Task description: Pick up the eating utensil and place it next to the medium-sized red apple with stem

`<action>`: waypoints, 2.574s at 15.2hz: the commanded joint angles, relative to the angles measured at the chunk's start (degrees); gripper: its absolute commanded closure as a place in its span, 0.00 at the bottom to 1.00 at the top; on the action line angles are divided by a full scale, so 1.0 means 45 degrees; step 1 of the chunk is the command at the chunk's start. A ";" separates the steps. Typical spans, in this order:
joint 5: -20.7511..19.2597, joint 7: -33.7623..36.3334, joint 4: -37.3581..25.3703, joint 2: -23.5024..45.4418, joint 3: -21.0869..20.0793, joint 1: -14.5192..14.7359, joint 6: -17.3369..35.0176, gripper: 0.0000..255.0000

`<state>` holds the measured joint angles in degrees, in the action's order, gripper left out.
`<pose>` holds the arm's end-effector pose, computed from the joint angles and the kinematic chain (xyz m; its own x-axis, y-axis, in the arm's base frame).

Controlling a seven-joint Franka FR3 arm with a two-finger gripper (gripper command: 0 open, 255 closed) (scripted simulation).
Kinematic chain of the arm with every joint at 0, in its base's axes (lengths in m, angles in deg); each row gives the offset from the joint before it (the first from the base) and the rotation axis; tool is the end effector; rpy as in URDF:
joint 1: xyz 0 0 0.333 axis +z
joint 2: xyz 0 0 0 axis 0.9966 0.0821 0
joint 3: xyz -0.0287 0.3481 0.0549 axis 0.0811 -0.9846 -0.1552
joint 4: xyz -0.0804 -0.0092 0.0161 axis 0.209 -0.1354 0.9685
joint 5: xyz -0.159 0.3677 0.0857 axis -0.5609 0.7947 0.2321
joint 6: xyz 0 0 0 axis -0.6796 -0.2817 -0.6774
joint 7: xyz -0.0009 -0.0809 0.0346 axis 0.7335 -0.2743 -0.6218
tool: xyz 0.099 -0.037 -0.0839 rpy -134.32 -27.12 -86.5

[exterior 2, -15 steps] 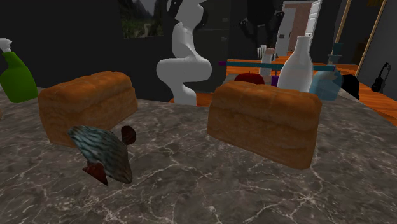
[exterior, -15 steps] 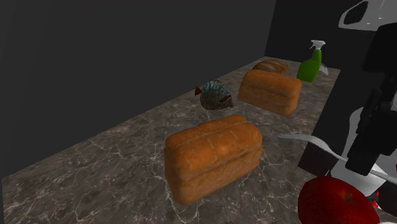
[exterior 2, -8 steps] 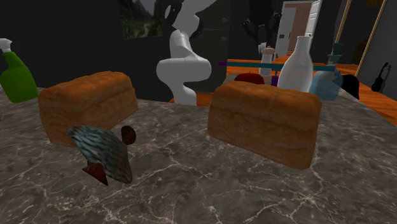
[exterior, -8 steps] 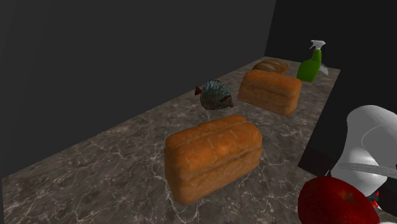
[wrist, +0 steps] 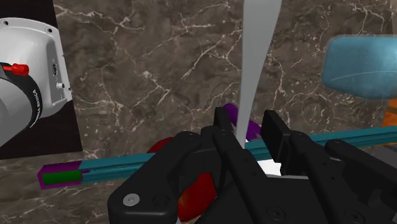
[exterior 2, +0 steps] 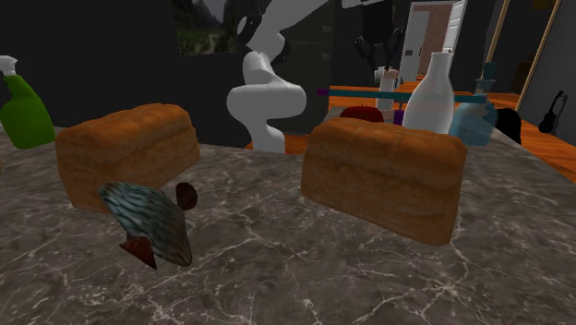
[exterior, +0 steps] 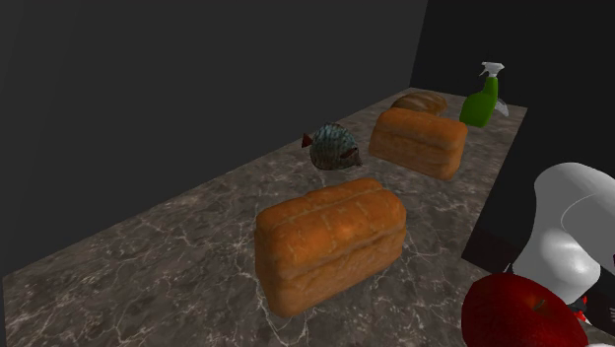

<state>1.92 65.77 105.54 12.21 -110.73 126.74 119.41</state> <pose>-0.1193 0.2824 0.5903 0.9873 0.1244 -0.0990 0.1024 -0.9739 -0.2028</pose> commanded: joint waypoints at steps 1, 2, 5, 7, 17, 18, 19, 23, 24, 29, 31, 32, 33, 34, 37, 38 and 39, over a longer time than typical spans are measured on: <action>0.0132 -0.0040 0.0350 -0.0193 -0.0121 0.0081 0.0161 1.00; 0.0203 -0.0072 0.0539 -0.0284 -0.0194 0.0119 0.0258 1.00; 0.0430 -0.0166 0.1096 -0.0547 -0.0426 0.0237 0.0551 1.00; 0.0591 -0.0226 0.1458 -0.0714 -0.0592 0.0319 0.0747 1.00; 0.1530 -0.0499 0.3165 -0.1425 -0.1565 0.0772 0.1742 1.00; 0.1638 -0.0525 0.3325 -0.1484 -0.1677 0.0820 0.1842 1.00; 0.1749 -0.0551 0.3484 -0.1541 -0.1792 0.0869 0.1944 1.00; 0.2212 -0.0645 0.4100 -0.1730 -0.2278 0.1081 0.2367 1.00; 0.2331 -0.0663 0.4250 -0.1763 -0.2405 0.1143 0.2482 1.00; 0.2986 -0.0773 0.4963 -0.1899 -0.3096 0.1431 0.3050 1.00; 0.3269 -0.0818 0.5232 -0.1924 -0.3395 0.1549 0.3288 1.00; 0.3408 -0.0839 0.5355 -0.1929 -0.3541 0.1604 0.3403 1.00; 0.3405 -0.0836 0.5356 -0.1924 -0.3539 0.1609 0.3408 1.00; 0.3400 -0.0832 0.5357 -0.1919 -0.3536 0.1615 0.3415 1.00; 0.3381 -0.0816 0.5360 -0.1890 -0.3526 0.1643 0.3446 1.00; 0.3376 -0.0812 0.5361 -0.1883 -0.3523 0.1649 0.3454 1.00; 0.3372 -0.0808 0.5362 -0.1877 -0.3521 0.1655 0.3460 1.00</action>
<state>16.97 62.14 129.55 3.62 -126.32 134.03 135.19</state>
